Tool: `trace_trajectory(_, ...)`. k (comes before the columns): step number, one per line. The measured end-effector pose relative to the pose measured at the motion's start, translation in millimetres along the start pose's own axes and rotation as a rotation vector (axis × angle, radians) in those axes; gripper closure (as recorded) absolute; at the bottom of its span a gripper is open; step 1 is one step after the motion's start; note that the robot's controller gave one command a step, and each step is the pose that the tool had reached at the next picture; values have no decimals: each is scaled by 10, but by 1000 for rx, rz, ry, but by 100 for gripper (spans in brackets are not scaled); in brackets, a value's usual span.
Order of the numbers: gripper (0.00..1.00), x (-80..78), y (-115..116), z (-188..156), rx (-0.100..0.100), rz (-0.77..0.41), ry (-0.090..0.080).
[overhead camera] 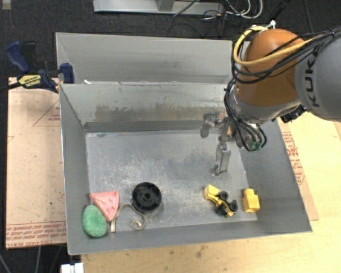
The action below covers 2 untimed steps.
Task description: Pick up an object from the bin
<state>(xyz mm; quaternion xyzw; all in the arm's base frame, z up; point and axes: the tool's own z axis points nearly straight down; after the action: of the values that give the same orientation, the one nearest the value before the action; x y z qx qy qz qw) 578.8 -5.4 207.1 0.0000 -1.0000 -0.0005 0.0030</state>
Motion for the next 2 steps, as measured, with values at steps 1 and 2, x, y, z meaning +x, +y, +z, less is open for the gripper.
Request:
trace_trajectory(1, 0, -11, 0, -48, 0, 0, -8)
trace_trajectory(2, 0, 161, 137, 333, 0, 56, -14)
